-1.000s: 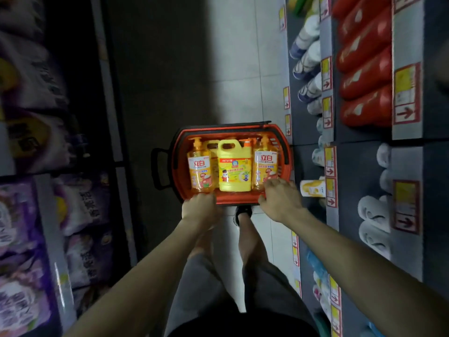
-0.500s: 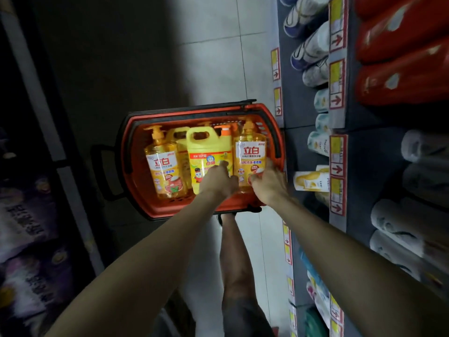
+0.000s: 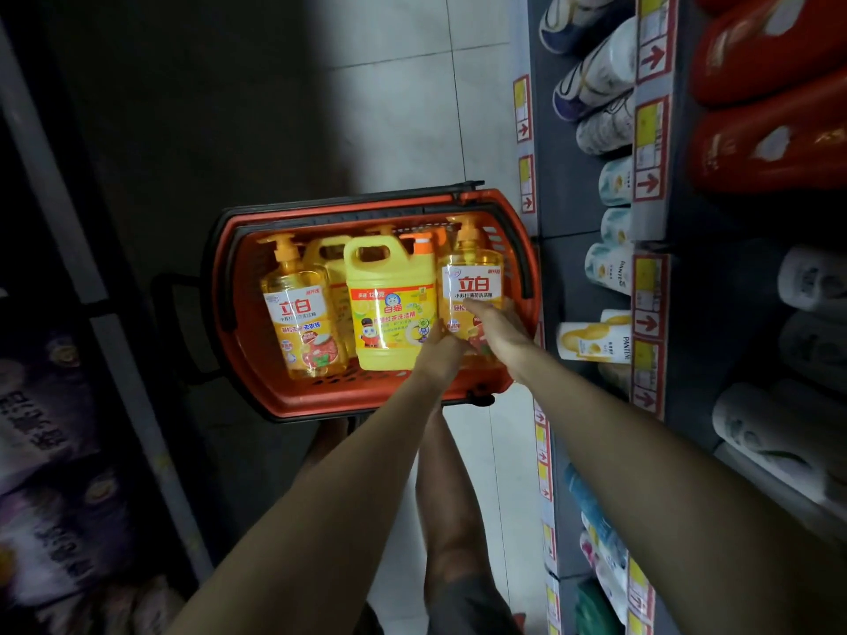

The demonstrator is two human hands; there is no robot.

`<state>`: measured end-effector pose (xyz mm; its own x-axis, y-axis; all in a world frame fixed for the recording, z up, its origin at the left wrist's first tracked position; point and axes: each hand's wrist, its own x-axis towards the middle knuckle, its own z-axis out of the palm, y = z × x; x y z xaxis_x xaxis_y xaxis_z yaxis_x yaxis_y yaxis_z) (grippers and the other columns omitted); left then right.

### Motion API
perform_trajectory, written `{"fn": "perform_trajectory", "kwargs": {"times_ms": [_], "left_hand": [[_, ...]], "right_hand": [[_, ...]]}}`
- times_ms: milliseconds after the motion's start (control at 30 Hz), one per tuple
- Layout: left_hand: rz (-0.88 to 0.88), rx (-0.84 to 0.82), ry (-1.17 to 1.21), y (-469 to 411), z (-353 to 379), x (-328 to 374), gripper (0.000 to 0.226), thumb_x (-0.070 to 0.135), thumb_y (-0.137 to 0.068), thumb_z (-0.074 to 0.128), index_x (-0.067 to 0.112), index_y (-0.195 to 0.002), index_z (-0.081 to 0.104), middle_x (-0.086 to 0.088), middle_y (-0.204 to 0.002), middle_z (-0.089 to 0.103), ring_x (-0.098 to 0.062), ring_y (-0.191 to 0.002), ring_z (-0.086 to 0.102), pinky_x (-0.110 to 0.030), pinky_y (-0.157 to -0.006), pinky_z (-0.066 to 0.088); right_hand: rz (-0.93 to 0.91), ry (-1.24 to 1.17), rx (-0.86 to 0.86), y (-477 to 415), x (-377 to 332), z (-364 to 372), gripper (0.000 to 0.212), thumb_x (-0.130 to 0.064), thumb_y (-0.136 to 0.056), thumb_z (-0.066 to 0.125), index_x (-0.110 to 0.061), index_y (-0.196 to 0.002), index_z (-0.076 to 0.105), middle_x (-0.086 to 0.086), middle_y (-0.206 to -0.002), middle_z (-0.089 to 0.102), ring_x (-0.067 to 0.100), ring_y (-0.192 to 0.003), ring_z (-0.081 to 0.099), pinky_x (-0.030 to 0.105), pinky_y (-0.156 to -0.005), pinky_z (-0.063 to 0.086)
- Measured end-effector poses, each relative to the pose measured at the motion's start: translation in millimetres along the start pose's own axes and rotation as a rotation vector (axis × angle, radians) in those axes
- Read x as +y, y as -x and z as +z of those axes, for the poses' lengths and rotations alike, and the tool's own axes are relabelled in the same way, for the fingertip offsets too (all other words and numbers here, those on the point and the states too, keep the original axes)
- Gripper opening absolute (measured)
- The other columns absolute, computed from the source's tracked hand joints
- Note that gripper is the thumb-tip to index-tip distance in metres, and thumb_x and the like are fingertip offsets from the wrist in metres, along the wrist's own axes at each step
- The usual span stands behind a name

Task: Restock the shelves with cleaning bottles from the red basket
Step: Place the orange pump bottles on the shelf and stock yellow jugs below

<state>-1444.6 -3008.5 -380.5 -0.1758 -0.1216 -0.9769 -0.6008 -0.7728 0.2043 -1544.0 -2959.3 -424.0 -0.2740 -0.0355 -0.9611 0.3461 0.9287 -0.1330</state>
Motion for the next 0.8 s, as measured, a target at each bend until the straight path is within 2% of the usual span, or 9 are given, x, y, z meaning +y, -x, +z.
{"fn": "perform_trajectory", "kwargs": {"times_ms": [67, 100, 200, 333, 433, 500, 633, 700, 800], "left_hand": [[0.012, 0.003, 0.028, 0.4, -1.5, -4.5, 0.047, -0.012, -0.1, 0.051, 0.009, -0.143, 0.05, -0.009, -0.122, 0.067, -0.027, -0.112, 0.063, -0.006, -0.061, 0.053], [-0.001, 0.001, 0.034, -1.5, -5.0, -5.4, 0.047, -0.01, -0.098, 0.054, 0.008, -0.141, 0.053, -0.008, -0.121, 0.07, -0.029, -0.111, 0.067, -0.012, -0.067, 0.058], [-0.034, 0.009, -0.004, -19.0, -17.4, -16.0, 0.05, 0.005, -0.085, 0.064, 0.019, -0.133, 0.064, -0.007, -0.111, 0.08, -0.035, -0.105, 0.076, -0.048, -0.094, 0.063], [-0.008, 0.069, -0.062, -13.4, -26.9, -14.0, 0.046, 0.02, -0.078, 0.06, 0.023, -0.123, 0.07, -0.002, -0.11, 0.08, -0.031, -0.106, 0.075, -0.044, -0.096, 0.06], [-0.004, 0.081, -0.029, -8.4, -28.3, -11.9, 0.061, 0.02, -0.074, 0.06, 0.016, -0.134, 0.065, -0.002, -0.12, 0.076, -0.031, -0.119, 0.067, -0.042, -0.102, 0.054], [-0.005, 0.073, -0.075, -8.0, -29.3, -12.9, 0.048, 0.023, -0.074, 0.062, 0.021, -0.121, 0.068, 0.003, -0.112, 0.074, -0.03, -0.118, 0.065, -0.042, -0.104, 0.05], [0.05, 0.069, -0.1, -10.5, -33.7, -12.5, 0.024, 0.012, -0.088, 0.057, 0.025, -0.1, 0.074, 0.001, -0.102, 0.08, -0.023, -0.103, 0.071, -0.034, -0.089, 0.053], [0.074, 0.086, -0.084, -12.5, -36.1, -10.4, 0.025, 0.012, -0.088, 0.057, 0.021, -0.103, 0.075, -0.002, -0.102, 0.079, -0.022, -0.1, 0.07, -0.031, -0.082, 0.054], [0.077, 0.096, -0.099, -13.2, -38.3, -11.2, 0.028, 0.011, -0.085, 0.062, 0.009, -0.11, 0.075, -0.008, -0.109, 0.079, -0.025, -0.101, 0.069, -0.033, -0.084, 0.054]], "right_hand": [[-0.018, -0.022, -0.018, 7.9, -0.1, -1.7, 0.053, -0.06, -0.087, 0.071, -0.032, -0.131, 0.059, -0.003, -0.123, 0.071, 0.024, -0.11, 0.068, 0.043, -0.099, 0.05], [-0.024, -0.034, -0.035, 8.2, 2.0, -3.0, 0.041, -0.055, -0.092, 0.071, -0.034, -0.126, 0.061, -0.002, -0.123, 0.072, 0.024, -0.11, 0.068, 0.042, -0.097, 0.049], [-0.004, -0.045, -0.098, 7.3, 7.8, -6.8, 0.038, -0.057, -0.098, 0.064, -0.031, -0.126, 0.064, -0.003, -0.12, 0.071, 0.02, -0.109, 0.066, 0.04, -0.098, 0.044], [0.042, -0.101, -0.122, 1.2, 11.0, -7.2, 0.029, -0.055, -0.102, 0.058, -0.034, -0.121, 0.06, -0.014, -0.096, 0.06, 0.006, -0.085, 0.054, 0.038, -0.096, 0.037], [0.067, -0.158, -0.152, 3.2, 11.5, 4.3, 0.049, -0.069, -0.092, 0.065, -0.031, -0.122, 0.066, -0.01, -0.103, 0.07, 0.011, -0.092, 0.064, 0.04, -0.099, 0.042], [0.065, -0.212, -0.129, -9.2, 22.0, 9.7, 0.066, -0.076, -0.081, 0.071, -0.031, -0.128, 0.068, -0.004, -0.117, 0.076, 0.021, -0.106, 0.072, 0.047, -0.105, 0.048], [0.026, -0.216, -0.104, -10.1, 26.7, 12.0, 0.087, -0.085, -0.066, 0.077, -0.036, -0.136, 0.064, -0.004, -0.128, 0.074, 0.025, -0.116, 0.07, 0.052, -0.108, 0.05], [0.016, -0.223, -0.15, -10.3, 26.1, 11.0, 0.091, -0.084, -0.058, 0.082, -0.037, -0.134, 0.066, -0.004, -0.128, 0.074, 0.026, -0.118, 0.069, 0.053, -0.11, 0.05], [0.016, -0.24, -0.169, -4.7, 22.9, 9.9, 0.103, -0.086, -0.046, 0.086, -0.037, -0.136, 0.066, -0.004, -0.129, 0.074, 0.028, -0.122, 0.068, 0.056, -0.113, 0.046]]}}
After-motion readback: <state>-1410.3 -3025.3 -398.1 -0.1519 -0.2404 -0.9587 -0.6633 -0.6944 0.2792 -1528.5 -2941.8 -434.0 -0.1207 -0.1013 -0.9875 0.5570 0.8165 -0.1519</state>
